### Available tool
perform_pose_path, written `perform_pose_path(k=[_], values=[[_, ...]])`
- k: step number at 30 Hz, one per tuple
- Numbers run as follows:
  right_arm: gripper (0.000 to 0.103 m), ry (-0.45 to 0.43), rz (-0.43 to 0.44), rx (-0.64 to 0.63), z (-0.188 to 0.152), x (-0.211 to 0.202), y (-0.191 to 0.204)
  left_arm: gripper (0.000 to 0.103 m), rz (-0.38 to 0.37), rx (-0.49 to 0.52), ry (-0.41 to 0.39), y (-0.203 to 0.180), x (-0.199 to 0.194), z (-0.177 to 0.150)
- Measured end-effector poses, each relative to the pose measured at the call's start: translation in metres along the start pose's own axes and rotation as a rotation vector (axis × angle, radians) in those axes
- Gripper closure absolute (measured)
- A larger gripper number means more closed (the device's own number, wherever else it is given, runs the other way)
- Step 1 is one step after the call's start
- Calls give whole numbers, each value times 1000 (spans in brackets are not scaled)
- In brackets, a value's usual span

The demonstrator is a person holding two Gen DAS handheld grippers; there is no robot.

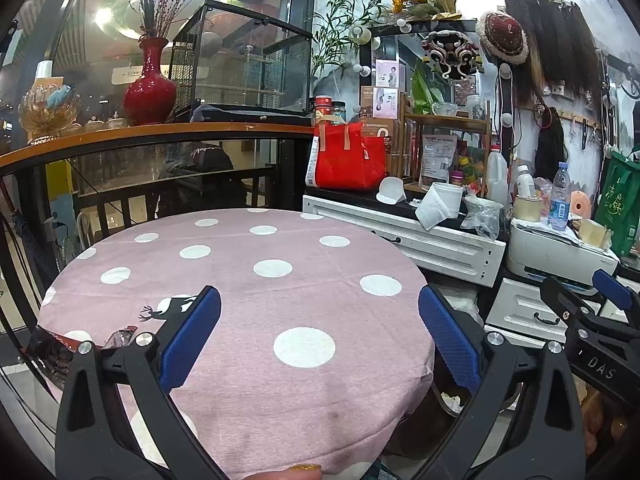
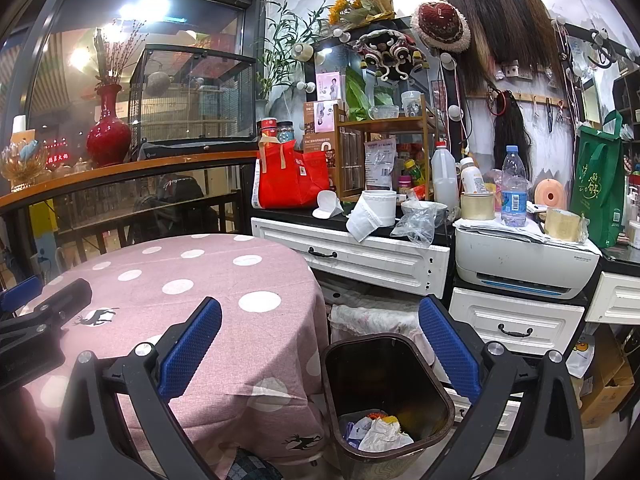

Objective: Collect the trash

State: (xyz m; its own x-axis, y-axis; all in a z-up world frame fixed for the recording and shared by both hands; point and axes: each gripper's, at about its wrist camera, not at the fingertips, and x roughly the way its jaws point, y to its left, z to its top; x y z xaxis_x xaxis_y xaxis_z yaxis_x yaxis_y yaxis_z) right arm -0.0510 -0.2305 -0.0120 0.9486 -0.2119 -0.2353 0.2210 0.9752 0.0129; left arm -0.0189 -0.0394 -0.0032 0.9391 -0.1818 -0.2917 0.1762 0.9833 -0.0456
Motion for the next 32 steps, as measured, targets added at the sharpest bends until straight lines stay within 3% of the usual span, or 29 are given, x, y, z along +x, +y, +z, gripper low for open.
perform_pose_path(k=[32], values=[[6,5,-1,1,-1,-2,0,6,7,-8,12,0,2,-1]])
